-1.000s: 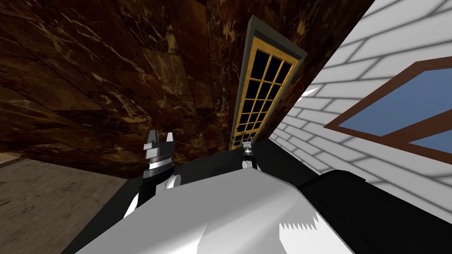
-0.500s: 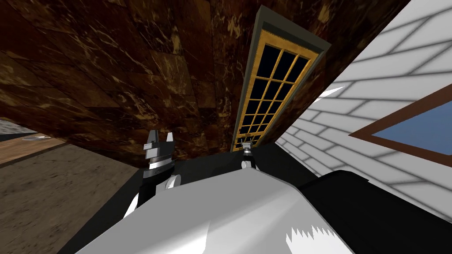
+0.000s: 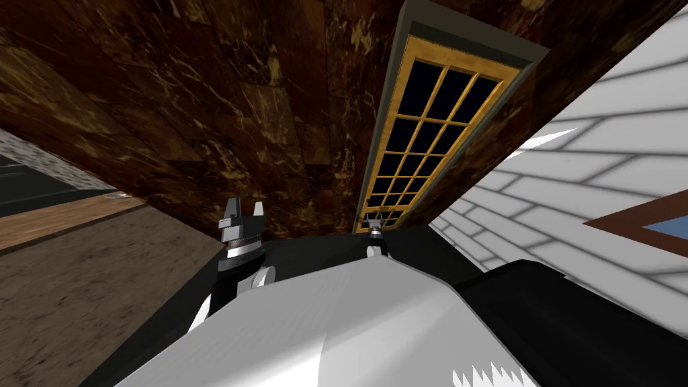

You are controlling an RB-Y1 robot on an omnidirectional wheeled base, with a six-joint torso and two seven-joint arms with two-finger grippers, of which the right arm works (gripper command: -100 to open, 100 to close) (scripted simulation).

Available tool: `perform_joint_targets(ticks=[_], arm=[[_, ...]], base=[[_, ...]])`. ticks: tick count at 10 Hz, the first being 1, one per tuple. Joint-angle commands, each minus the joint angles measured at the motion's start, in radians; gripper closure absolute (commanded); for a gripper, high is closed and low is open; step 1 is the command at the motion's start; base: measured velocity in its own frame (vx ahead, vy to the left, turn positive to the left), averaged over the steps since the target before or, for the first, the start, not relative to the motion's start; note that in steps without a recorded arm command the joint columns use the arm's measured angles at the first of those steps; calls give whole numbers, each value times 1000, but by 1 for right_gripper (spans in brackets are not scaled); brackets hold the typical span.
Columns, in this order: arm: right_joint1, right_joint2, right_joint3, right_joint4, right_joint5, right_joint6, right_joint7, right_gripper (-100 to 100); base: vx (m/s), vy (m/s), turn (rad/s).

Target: Pull the door open

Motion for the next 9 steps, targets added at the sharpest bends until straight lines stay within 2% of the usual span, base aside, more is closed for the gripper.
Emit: perform_joint_targets(ticks=[1,9], arm=[[-13,-1,3,38,-17,-11,-28,-100],[-71,-7,14,199,-93,-47,-141,-100]], base=[[10,-118,216],[6,-115,174]])
